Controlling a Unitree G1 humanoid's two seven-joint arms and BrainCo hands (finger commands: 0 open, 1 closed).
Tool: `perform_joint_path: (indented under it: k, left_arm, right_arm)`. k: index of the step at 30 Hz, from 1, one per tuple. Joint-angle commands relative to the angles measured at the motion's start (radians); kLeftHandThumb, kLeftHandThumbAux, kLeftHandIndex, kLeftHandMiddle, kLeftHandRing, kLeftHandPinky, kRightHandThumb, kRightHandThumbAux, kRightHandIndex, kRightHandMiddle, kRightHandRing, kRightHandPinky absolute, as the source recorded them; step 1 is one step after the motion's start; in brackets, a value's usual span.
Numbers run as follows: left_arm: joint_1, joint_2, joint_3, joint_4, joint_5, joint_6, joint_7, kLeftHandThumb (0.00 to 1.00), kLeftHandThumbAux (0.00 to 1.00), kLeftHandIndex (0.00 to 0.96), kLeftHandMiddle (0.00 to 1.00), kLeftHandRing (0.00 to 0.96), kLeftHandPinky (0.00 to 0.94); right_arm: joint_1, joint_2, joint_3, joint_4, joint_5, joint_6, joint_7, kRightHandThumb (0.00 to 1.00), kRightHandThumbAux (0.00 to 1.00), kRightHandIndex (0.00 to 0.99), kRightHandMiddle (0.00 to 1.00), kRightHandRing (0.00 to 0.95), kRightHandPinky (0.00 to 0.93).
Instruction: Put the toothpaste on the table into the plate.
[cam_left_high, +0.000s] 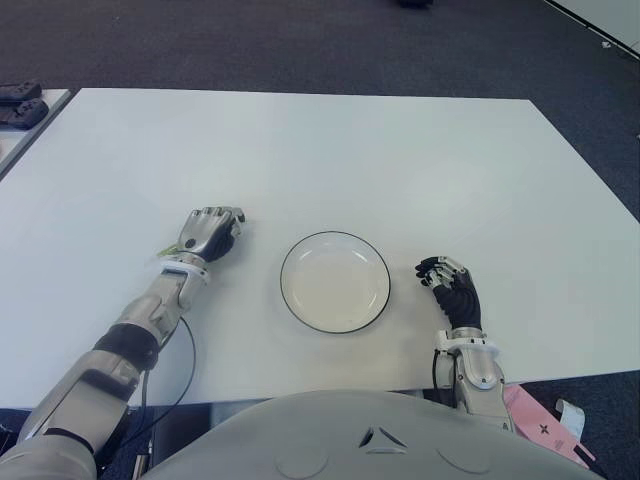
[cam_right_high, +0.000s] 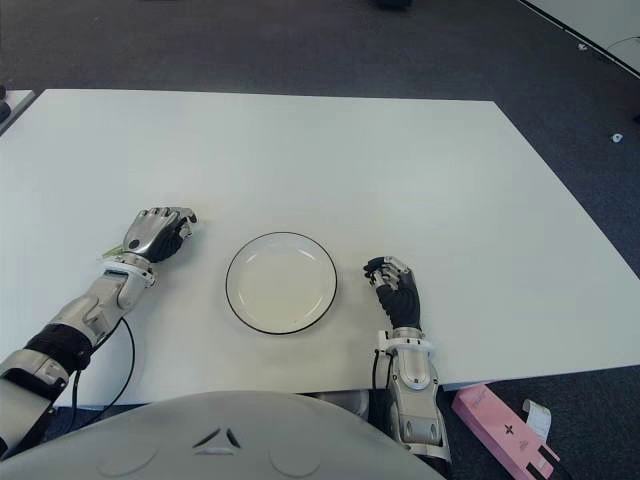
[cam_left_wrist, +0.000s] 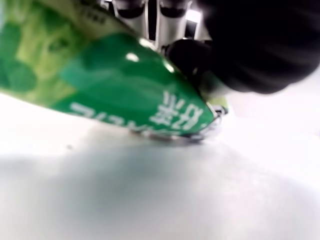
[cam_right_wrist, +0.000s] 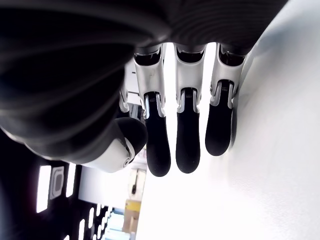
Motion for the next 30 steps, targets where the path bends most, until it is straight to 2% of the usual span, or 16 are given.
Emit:
perform_joint_path:
  k: [1, 15, 24, 30]
  left_arm:
    - [0.089, 0.011, -0.012, 0.022, -0.009, 0.060, -0.111, 0.850, 0.667, 0.400, 0.548, 0.832, 0.838]
    - [0.122, 0.049, 0.055, -0.132, -0.032, 0.061, -0.130, 0.849, 0.670, 0.396, 0.546, 0.870, 0.873]
    - [0.182, 0.091, 0.144, -0.318, -0.017, 0.049, -0.064, 0.850, 0.668, 0.401, 0.552, 0.887, 0.880]
    - [0.220, 0.088, 0.195, -0.406, -0.018, 0.050, -0.061, 0.852, 0.666, 0.409, 0.553, 0.902, 0.893]
  right_arm:
    - [-0.004, -0.001, 0.002, 0.019, 0.005, 0.017, 0.006, 0.703, 0.730, 0.424, 0.485, 0.463, 0.449]
    - [-0.015, 0.000, 0.001, 0.036, 0.004, 0.010, 0.001, 0.704, 0.730, 0.425, 0.489, 0.472, 0.462]
    - [-0.014, -0.001, 0.007, 0.039, -0.008, -0.005, -0.002, 0.704, 0.730, 0.425, 0.491, 0.475, 0.466]
    - [-0.014, 0.000, 0.009, 0.037, -0.010, -0.004, 0.000, 0.702, 0.730, 0.424, 0.489, 0.472, 0.458]
